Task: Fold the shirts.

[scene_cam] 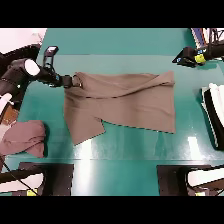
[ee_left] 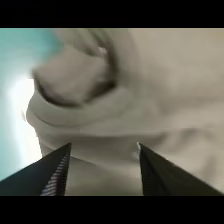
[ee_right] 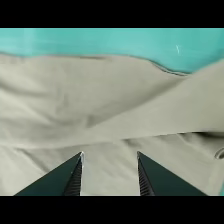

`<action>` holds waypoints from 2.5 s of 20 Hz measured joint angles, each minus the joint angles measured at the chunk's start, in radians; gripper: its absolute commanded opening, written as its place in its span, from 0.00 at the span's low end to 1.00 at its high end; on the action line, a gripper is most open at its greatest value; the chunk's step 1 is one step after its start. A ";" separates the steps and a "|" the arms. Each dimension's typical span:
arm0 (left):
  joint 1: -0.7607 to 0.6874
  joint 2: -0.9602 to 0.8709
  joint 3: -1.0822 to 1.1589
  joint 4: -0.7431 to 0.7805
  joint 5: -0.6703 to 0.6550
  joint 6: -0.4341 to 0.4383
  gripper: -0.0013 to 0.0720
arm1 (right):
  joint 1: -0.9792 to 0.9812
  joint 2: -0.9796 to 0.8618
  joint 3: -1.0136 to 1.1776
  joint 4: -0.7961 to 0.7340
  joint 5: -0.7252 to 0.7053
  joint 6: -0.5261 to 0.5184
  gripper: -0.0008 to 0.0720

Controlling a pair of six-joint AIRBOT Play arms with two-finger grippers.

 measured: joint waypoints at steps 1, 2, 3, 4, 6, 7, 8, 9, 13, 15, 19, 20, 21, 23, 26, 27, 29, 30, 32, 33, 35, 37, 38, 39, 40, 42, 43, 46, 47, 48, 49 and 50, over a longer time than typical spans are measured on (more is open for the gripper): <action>0.031 -0.003 0.010 -0.002 -0.032 0.000 0.70 | -0.016 -0.001 0.000 0.030 0.019 -0.007 0.54; 0.066 -0.004 0.014 -0.007 -0.065 0.002 0.70 | -0.034 0.005 -0.003 0.060 0.047 -0.016 0.54; 0.107 -0.004 0.015 -0.021 -0.101 0.011 0.70 | -0.050 0.017 -0.014 0.074 0.068 -0.025 0.54; 0.144 -0.005 0.005 -0.048 -0.137 0.026 0.70 | -0.067 0.035 -0.034 0.085 0.084 -0.033 0.54; 0.214 -0.005 -0.042 -0.126 -0.188 0.062 0.70 | -0.090 0.089 -0.105 0.106 0.101 -0.053 0.54; 0.243 -0.006 -0.076 -0.169 -0.199 0.080 0.70 | -0.099 0.121 -0.153 0.114 0.101 -0.060 0.54; 0.263 -0.006 -0.109 -0.201 -0.200 0.093 0.70 | -0.107 0.151 -0.199 0.115 0.096 -0.066 0.54; 0.280 -0.007 -0.144 -0.230 -0.193 0.104 0.70 | -0.112 0.183 -0.249 0.117 0.084 -0.073 0.54; 0.306 -0.013 -0.251 -0.296 -0.151 0.128 0.70 | -0.121 0.278 -0.402 0.125 0.041 -0.088 0.54; 0.302 -0.013 -0.283 -0.317 -0.132 0.141 0.70 | -0.121 0.306 -0.447 0.131 0.023 -0.091 0.54; 0.261 -0.014 -0.318 -0.333 -0.108 0.156 0.70 | -0.123 0.328 -0.485 0.131 0.007 -0.093 0.54; 0.252 -0.013 -0.322 -0.338 -0.100 0.158 0.63 | -0.124 0.331 -0.489 0.130 0.005 -0.093 0.54; 0.243 -0.013 -0.325 -0.340 -0.093 0.158 0.25 | -0.124 0.333 -0.492 0.132 0.004 -0.093 0.54; 0.235 -0.013 -0.327 -0.352 -0.086 0.161 0.05 | -0.126 0.335 -0.496 0.130 0.006 -0.094 0.54; 0.228 -0.005 -0.304 -0.363 -0.097 0.162 0.05 | -0.146 0.338 -0.501 0.101 0.043 -0.094 0.54; 0.228 0.008 -0.296 -0.366 -0.104 0.162 0.05 | -0.158 0.340 -0.512 0.078 0.059 -0.094 0.54; 0.226 0.052 -0.286 -0.365 -0.116 0.162 0.05 | -0.197 0.358 -0.573 0.032 0.091 -0.094 0.54; 0.225 0.079 -0.283 -0.364 -0.119 0.163 0.05 | -0.225 0.372 -0.625 0.014 0.093 -0.093 0.54; 0.225 0.127 -0.279 -0.361 -0.129 0.164 0.05 | -0.290 0.407 -0.753 -0.010 0.094 -0.092 0.55; 0.225 0.143 -0.278 -0.360 -0.135 0.164 0.05 | -0.321 0.422 -0.820 -0.014 0.091 -0.092 0.55; 0.225 0.166 -0.277 -0.358 -0.144 0.164 0.05 | -0.382 0.443 -0.957 -0.026 0.086 -0.092 0.54; 0.225 0.176 -0.277 -0.358 -0.147 0.164 0.05 | -0.418 0.454 -1.070 -0.029 0.071 -0.092 0.54; 0.225 0.180 -0.277 -0.358 -0.148 0.164 0.05 | -0.427 0.457 -1.115 -0.029 0.059 -0.092 0.54; 0.225 0.182 -0.277 -0.358 -0.149 0.164 0.05 | -0.429 0.460 -1.154 -0.029 0.045 -0.094 0.54; 0.225 0.184 -0.277 -0.358 -0.150 0.164 0.05 | -0.425 0.462 -1.188 -0.028 0.031 -0.096 0.54; 0.225 0.187 -0.277 -0.358 -0.151 0.164 0.05 | -0.389 0.464 -1.229 -0.025 -0.002 -0.099 0.54; 0.225 0.187 -0.277 -0.357 -0.151 0.164 0.05 | -0.363 0.465 -1.242 -0.012 -0.016 -0.100 0.54; 0.225 0.188 -0.277 -0.357 -0.152 0.164 0.05 | -0.275 0.466 -1.263 0.026 -0.081 -0.100 0.33; 0.225 0.188 -0.277 -0.358 -0.152 0.164 0.05 | -0.247 0.466 -1.266 0.034 -0.105 -0.101 0.17; 0.225 0.189 -0.277 -0.357 -0.153 0.164 0.05 | -0.217 0.466 -1.270 0.037 -0.134 -0.101 0.03; 0.225 0.191 -0.277 -0.357 -0.156 0.164 0.05 | -0.190 0.466 -1.271 0.042 -0.153 -0.101 0.03; 0.225 0.196 -0.277 -0.357 -0.158 0.164 0.05 | -0.167 0.469 -1.273 0.047 -0.168 -0.102 0.03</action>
